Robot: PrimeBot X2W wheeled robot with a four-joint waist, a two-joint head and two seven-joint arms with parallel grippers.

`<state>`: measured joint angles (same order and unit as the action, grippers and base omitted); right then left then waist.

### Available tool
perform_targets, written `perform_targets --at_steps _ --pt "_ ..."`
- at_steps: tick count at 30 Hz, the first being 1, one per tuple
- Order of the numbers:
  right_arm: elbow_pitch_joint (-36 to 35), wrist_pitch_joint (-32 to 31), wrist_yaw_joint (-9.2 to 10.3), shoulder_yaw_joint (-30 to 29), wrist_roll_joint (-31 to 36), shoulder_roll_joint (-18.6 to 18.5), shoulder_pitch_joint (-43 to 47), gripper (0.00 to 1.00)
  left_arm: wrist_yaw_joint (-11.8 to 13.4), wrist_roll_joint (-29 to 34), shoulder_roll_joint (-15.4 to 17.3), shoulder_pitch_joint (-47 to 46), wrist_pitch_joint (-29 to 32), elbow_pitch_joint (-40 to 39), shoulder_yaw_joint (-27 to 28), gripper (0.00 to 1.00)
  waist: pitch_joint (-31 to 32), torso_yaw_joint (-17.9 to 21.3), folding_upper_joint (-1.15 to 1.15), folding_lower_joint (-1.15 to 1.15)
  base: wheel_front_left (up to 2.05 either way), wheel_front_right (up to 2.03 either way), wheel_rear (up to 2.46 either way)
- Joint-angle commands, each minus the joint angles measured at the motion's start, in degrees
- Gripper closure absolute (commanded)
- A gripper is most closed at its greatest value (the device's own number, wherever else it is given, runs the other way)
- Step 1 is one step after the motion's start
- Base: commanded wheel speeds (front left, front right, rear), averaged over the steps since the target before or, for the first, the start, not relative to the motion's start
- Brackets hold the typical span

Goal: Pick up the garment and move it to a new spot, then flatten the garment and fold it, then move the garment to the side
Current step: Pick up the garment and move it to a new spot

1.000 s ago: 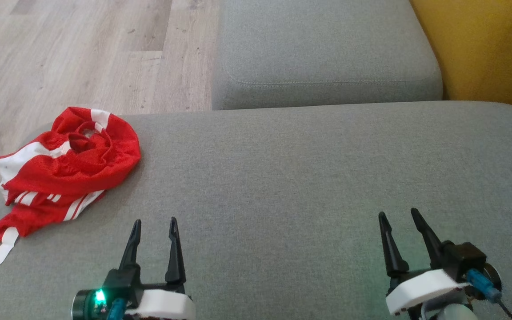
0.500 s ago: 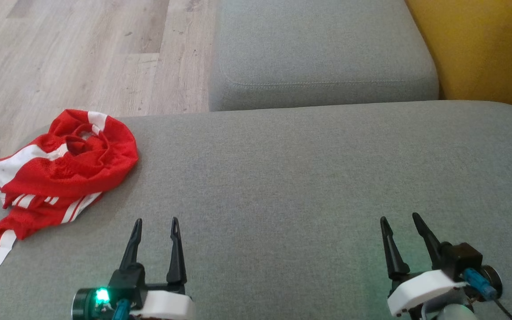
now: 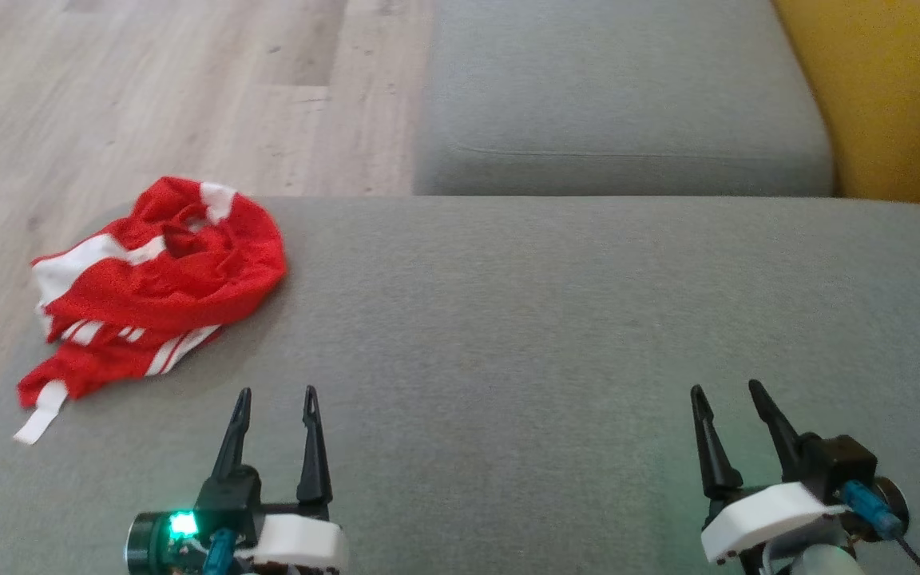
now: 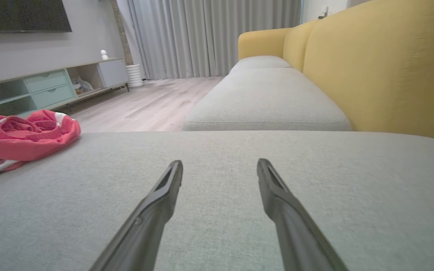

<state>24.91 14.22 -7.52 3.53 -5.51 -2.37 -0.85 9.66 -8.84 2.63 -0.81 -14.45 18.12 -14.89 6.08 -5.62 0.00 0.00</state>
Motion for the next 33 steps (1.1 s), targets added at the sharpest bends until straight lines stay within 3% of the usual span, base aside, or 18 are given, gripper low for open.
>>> perform_targets --at_steps 1,7,15,25,30,33 --pt "-2.55 0.78 0.03 1.31 -0.36 -0.51 -2.96 0.00 0.59 0.69 0.25 -3.48 -0.55 -1.96 1.88 0.00 -0.30 -3.01 0.00 0.00 0.00 0.00 0.00" --pt "-3.90 0.78 0.03 1.92 -0.53 -0.51 -3.13 0.00 0.93 1.25 0.25 -3.61 -0.55 -2.19 3.58 0.00 -0.57 -10.07 0.00 0.00 0.00 0.00 0.00" --pt "-4.05 0.78 0.03 3.41 -1.25 -0.51 -2.99 0.00 0.45 3.11 0.55 -2.70 -0.55 -1.85 6.81 0.00 -0.14 -16.59 0.00 0.00 0.00 0.00 0.00" --pt "-4.04 0.78 0.03 3.58 -0.68 -0.51 -3.13 0.00 -0.45 4.46 0.98 -2.69 -0.55 -4.78 11.28 0.00 -1.73 -19.54 0.00 0.00 0.00 0.00 0.00" --pt "-4.29 0.78 0.03 3.04 0.96 -0.51 -2.51 0.00 -2.96 5.17 2.26 -6.41 -0.55 -6.02 11.28 0.00 -4.37 -19.64 0.00 0.00 0.00 0.00 0.00" --pt "-4.54 0.78 0.03 2.57 2.71 -0.51 -2.48 0.00 -7.34 3.32 2.78 -11.93 -0.55 -6.74 10.88 0.00 -6.56 -19.40 0.00 0.00 0.00 0.00 0.00"
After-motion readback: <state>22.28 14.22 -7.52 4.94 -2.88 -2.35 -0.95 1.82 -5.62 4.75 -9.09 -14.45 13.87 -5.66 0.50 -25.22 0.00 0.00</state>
